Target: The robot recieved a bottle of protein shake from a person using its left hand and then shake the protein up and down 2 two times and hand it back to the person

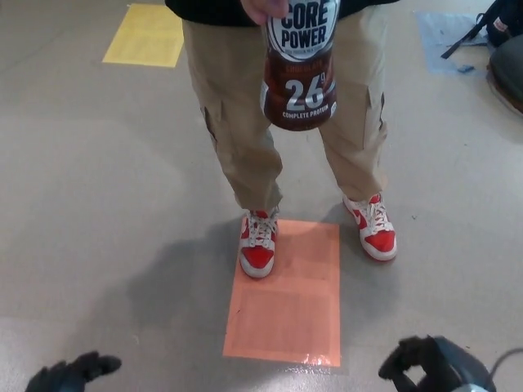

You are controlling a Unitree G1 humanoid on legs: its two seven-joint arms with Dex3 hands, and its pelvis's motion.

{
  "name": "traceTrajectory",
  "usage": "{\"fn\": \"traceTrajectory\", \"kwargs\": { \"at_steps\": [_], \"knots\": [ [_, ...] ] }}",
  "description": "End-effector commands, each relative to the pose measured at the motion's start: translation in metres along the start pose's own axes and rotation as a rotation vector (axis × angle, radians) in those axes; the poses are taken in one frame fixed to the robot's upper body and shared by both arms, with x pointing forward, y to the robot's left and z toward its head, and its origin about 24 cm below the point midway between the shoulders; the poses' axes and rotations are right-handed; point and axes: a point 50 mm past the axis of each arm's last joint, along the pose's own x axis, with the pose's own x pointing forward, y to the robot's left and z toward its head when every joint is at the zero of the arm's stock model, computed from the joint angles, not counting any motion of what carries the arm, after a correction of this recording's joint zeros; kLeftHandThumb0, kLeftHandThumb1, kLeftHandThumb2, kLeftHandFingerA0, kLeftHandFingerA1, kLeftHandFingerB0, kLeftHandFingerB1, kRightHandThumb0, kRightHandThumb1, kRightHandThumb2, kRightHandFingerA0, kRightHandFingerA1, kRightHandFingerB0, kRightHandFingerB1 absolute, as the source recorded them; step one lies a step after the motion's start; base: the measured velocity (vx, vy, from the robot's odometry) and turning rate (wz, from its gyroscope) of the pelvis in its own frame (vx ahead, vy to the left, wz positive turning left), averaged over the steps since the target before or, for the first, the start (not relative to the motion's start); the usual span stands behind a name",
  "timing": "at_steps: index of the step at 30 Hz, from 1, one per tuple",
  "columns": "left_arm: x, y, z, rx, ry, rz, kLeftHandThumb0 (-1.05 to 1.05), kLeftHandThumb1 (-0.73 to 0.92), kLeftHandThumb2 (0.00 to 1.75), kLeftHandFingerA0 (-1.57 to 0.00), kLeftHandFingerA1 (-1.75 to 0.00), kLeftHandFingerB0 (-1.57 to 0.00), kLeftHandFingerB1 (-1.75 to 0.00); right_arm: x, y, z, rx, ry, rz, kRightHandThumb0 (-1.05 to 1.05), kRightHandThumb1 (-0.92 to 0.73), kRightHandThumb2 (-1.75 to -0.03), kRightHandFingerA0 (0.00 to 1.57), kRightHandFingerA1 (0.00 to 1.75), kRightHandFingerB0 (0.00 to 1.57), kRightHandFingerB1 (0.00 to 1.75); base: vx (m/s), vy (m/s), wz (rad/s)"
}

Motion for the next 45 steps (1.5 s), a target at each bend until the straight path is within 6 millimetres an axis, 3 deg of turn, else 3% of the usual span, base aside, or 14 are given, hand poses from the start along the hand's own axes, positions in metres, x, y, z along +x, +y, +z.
{"fn": "traceTrajectory", "kwargs": {
  "at_steps": [1, 2, 11, 17, 18, 22, 23, 28, 29, 31, 33, 42, 43, 45],
  "knots": [
    [-0.004, 0.022, 0.015, 0.206, -0.328, 0.183, -0.26, 0.8, 0.64, -0.71, -0.43, -0.52, -0.37, 0.001, -0.01, 0.021, -0.169, -0.248, -0.214, -0.53, -0.58, -1.14, 0.7, 0.8, 0.79, 0.83, 0.0, 0.0, 0.0],
    [-0.004, 0.023, 0.017, 0.197, -0.336, 0.186, -0.26, 0.79, 0.64, -0.7, -0.43, -0.51, -0.37, 0.001, -0.01, 0.021, -0.166, -0.248, -0.211, -0.53, -0.65, -1.0, 0.7, 0.76, 0.81, 0.78, 0.0, 0.0, 0.0],
    [-0.001, 0.046, 0.068, -0.118, -0.442, -0.025, -0.4, 0.72, 0.63, -0.42, -0.36, -0.24, -0.3, 0.0, -0.011, 0.017, -0.176, -0.243, -0.217, -0.53, -0.57, -1.14, 0.74, 0.8, 0.8, 0.82, 0.0, 0.0, 0.0],
    [-0.011, 0.086, 0.112, -0.323, -0.524, -0.229, -0.66, 0.53, 0.84, -0.26, -0.47, -0.02, -0.26, -0.001, -0.009, 0.016, -0.174, -0.237, -0.222, -0.52, -0.56, -1.14, 0.74, 0.8, 0.81, 0.82, 0.0, 0.0, 0.0],
    [-0.015, 0.096, 0.125, -0.374, -0.549, -0.269, -0.63, 0.66, 0.59, -0.29, -0.36, -0.03, -0.24, 0.0, -0.009, 0.015, -0.178, -0.233, -0.217, -0.53, -0.56, -1.14, 0.74, 0.8, 0.81, 0.81, 0.0, 0.0, 0.0],
    [-0.023, 0.11, 0.143, -0.43, -0.57, -0.303, -0.69, 0.65, 0.59, -0.31, -0.36, -0.01, -0.22, 0.0, -0.01, 0.015, -0.179, -0.229, -0.221, -0.52, -0.61, -1.03, 0.82, 0.8, 0.86, 0.76, 0.0, 0.0, 0.0],
    [-0.025, 0.116, 0.151, -0.465, -0.598, -0.33, -0.69, 0.54, 0.87, -0.22, -0.48, 0.0, -0.14, 0.0, -0.01, 0.015, -0.174, -0.228, -0.221, -0.55, -0.63, -0.95, 0.84, 0.82, 0.87, 0.75, 0.0, 0.0, 0.0],
    [-0.037, 0.136, 0.179, -0.525, -0.633, -0.411, -0.76, 0.53, 0.86, -0.18, -0.46, 0.0, -0.09, -0.002, -0.009, 0.013, -0.152, -0.226, -0.218, -0.56, -0.55, -1.09, 0.76, 0.8, 0.83, 0.8, 0.0, 0.0, 0.0],
    [-0.039, 0.138, 0.182, -0.527, -0.637, -0.423, -0.74, 0.64, 0.6, -0.21, -0.36, 0.0, -0.06, -0.002, -0.009, 0.012, -0.152, -0.226, -0.218, -0.55, -0.64, -0.97, 0.81, 0.83, 0.85, 0.75, 0.0, 0.0, 0.0],
    [-0.044, 0.146, 0.194, -0.534, -0.652, -0.458, -0.77, 0.54, 0.68, -0.13, -0.39, 0.0, -0.02, -0.002, -0.009, 0.011, -0.156, -0.225, -0.214, -0.55, -0.56, -1.12, 0.75, 0.81, 0.81, 0.79, 0.0, 0.0, 0.0],
    [-0.046, 0.149, 0.2, -0.53, -0.664, -0.475, -0.76, 0.66, 0.61, -0.16, -0.35, 0.0, -0.03, -0.002, -0.009, 0.011, -0.162, -0.225, -0.215, -0.54, -0.66, -0.96, 0.75, 0.76, 0.84, 0.75, 0.0, 0.0, 0.0],
    [-0.049, 0.171, 0.233, -0.575, -0.677, -0.612, -0.75, 0.67, 0.62, -0.17, -0.35, 0.0, -0.01, 0.0, -0.016, 0.011, -0.173, -0.225, -0.232, -0.55, -0.63, -0.97, 0.74, 0.79, 0.84, 0.77, 0.0, 0.0, 0.0],
    [-0.05, 0.172, 0.235, -0.571, -0.682, -0.619, -0.75, 0.57, 0.77, -0.1, -0.4, 0.0, 0.0, 0.0, -0.016, 0.011, -0.175, -0.23, -0.234, -0.55, -0.63, -0.98, 0.74, 0.8, 0.83, 0.81, 0.0, 0.0, 0.0],
    [-0.05, 0.173, 0.241, -0.585, -0.69, -0.649, -0.75, 0.7, 0.62, -0.14, -0.35, 0.0, 0.0, -0.001, -0.016, 0.01, -0.168, -0.231, -0.236, -0.54, -0.63, -0.97, 0.81, 0.87, 0.82, 0.82, 0.0, 0.0, 0.0]
  ]
}}
